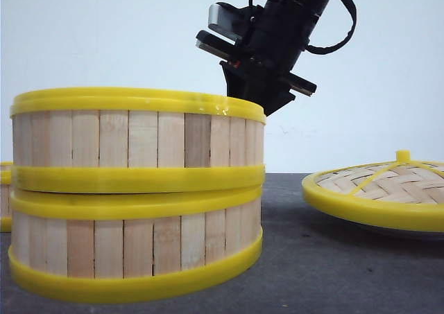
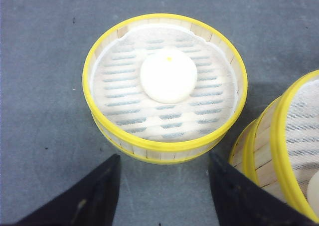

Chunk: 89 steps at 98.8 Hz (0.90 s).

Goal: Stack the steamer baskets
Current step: 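Lower the basket onto the nearest basket, open the right gripper, withdraw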

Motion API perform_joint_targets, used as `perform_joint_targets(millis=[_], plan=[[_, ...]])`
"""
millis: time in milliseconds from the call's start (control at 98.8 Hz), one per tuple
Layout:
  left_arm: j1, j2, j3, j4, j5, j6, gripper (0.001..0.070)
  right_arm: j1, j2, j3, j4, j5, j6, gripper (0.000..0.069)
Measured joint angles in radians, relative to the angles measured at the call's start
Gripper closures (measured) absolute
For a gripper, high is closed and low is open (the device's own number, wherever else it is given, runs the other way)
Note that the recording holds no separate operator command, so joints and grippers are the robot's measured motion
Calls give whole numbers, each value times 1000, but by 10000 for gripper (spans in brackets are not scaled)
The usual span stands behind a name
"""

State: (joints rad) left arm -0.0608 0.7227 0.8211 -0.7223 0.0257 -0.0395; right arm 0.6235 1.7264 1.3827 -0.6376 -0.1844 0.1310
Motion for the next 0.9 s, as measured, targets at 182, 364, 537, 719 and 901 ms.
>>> perform_joint_targets(millis=[182,364,537,719,901], plan=[[0,0,0,0,0,0,377,23,0,0,2,51,0,661],[0,0,0,1,0,1,377,35,0,0,3,54,0,661],[0,0,0,1,0,2,377,45,0,0,6,65,0,662],[0,0,0,1,0,2,377,44,0,0,5,60,5,631],[0,9,1,15,0,2,377,51,-2,0,1,49,24,308]])
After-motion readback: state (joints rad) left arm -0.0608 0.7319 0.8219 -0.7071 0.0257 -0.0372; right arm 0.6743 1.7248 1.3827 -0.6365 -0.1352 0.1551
